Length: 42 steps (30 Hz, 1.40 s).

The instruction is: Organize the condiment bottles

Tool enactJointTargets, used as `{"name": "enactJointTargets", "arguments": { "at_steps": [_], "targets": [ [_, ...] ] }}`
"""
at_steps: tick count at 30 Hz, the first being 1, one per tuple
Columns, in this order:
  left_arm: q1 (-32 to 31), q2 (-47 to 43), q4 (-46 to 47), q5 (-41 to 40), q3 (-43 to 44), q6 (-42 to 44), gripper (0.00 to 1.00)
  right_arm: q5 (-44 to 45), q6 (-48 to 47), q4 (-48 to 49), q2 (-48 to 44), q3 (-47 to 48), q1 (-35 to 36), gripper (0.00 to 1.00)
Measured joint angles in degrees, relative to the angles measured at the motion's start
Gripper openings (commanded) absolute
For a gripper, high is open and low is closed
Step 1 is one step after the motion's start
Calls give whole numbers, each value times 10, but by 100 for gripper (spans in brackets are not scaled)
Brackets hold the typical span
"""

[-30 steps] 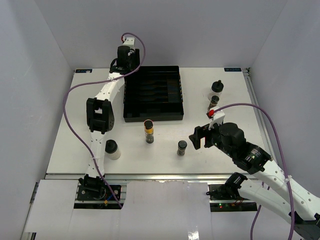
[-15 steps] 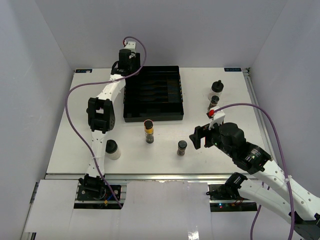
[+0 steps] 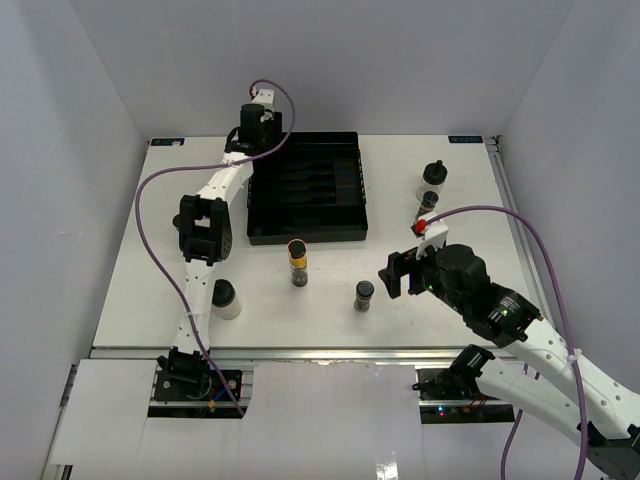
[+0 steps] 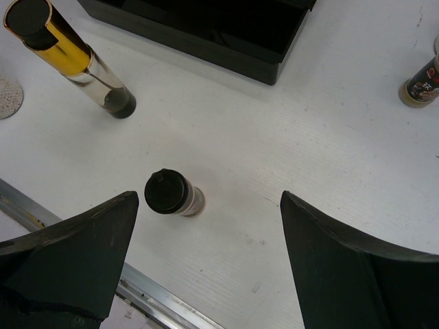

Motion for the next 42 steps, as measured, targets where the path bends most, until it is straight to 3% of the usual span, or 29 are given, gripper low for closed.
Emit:
{"name": "enactJointTargets", "arguments": {
  "at_steps": [11,26,33,42],
  "targets": [
    [0,0,18,3,-6,9,90,2,0,0,0,0,0,90],
    [0,-16,45,11,-47,12,98,6,-2,3,0,-3,0,90],
    [-1,-120,-4,0,-119,-5,98,5,-7,3,0,-3,0,90],
    [-4,-403,-126,-27,-225,-83,98,-6,-9,3,-1,-3,0,90]
  ]
}}
